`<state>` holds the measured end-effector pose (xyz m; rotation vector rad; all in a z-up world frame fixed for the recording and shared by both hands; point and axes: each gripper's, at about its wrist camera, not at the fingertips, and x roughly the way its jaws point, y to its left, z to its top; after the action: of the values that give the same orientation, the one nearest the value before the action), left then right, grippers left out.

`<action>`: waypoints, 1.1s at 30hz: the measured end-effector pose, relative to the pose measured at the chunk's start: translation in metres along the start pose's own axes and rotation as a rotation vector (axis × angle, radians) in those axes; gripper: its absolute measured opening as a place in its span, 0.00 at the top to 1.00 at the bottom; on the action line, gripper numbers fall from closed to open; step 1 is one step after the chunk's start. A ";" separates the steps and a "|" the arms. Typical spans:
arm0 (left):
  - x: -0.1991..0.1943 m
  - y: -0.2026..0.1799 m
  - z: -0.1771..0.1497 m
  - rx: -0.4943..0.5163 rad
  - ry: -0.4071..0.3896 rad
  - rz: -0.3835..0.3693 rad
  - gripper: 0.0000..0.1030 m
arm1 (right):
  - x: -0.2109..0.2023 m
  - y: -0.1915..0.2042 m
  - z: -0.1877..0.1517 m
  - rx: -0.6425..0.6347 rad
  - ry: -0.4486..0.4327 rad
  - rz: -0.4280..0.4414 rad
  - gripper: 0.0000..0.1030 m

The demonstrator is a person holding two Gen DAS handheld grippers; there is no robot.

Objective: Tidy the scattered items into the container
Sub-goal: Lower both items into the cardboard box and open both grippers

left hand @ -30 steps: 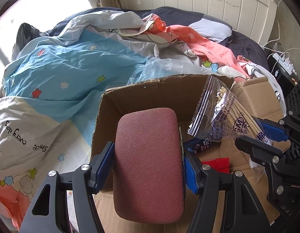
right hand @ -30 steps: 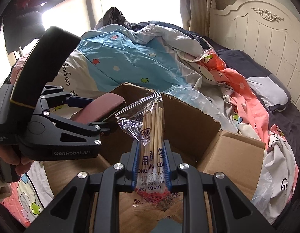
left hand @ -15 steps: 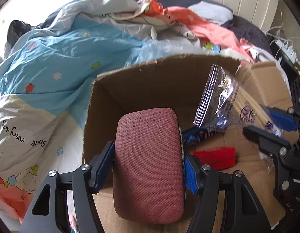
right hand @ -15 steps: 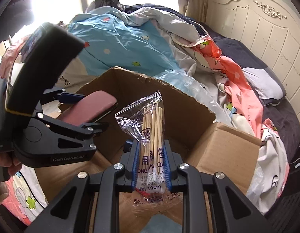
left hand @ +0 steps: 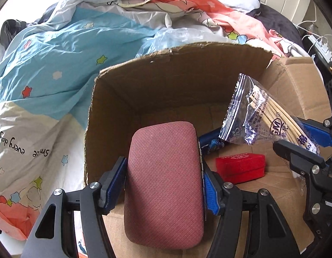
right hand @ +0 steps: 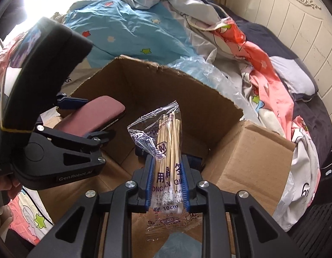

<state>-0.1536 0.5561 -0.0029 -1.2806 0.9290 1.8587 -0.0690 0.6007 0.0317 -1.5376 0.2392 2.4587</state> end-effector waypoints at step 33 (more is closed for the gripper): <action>0.011 0.004 0.002 -0.010 0.023 -0.014 0.36 | 0.020 -0.001 0.008 0.016 0.131 -0.081 0.79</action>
<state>-0.1611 0.5571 -0.0118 -1.3140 0.9222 1.8438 -0.0843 0.6057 0.0174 -1.6703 0.2137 2.2925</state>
